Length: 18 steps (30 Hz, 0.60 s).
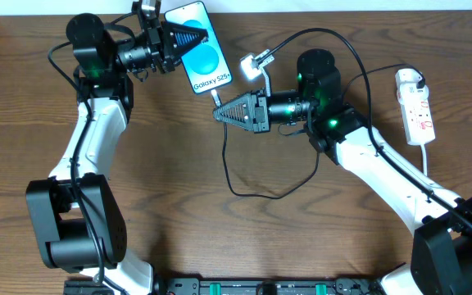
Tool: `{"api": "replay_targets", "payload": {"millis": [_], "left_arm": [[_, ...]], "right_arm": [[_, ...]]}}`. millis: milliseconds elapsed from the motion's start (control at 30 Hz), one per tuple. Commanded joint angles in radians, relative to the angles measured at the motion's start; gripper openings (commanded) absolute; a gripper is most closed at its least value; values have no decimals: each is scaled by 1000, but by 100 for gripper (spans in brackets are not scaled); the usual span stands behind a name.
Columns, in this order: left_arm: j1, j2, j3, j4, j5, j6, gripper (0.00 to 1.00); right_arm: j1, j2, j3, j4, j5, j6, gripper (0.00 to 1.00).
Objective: Plug charger to phone and switch on socket
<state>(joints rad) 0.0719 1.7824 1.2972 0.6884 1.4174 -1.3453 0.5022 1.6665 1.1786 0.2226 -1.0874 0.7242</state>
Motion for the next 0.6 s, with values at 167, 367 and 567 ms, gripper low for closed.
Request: {"api": "replay_targets", "payload": {"millis": [167, 367, 567], "left_arm": [[-3, -5, 9, 13, 31, 16, 7], [-3, -5, 9, 13, 34, 16, 7], [-3, -5, 9, 13, 41, 16, 7]], "right_arm": [[-13, -10, 17, -6, -3, 12, 1], [-26, -3, 17, -6, -4, 31, 1], [-26, 6, 17, 8, -11, 39, 1]]}}
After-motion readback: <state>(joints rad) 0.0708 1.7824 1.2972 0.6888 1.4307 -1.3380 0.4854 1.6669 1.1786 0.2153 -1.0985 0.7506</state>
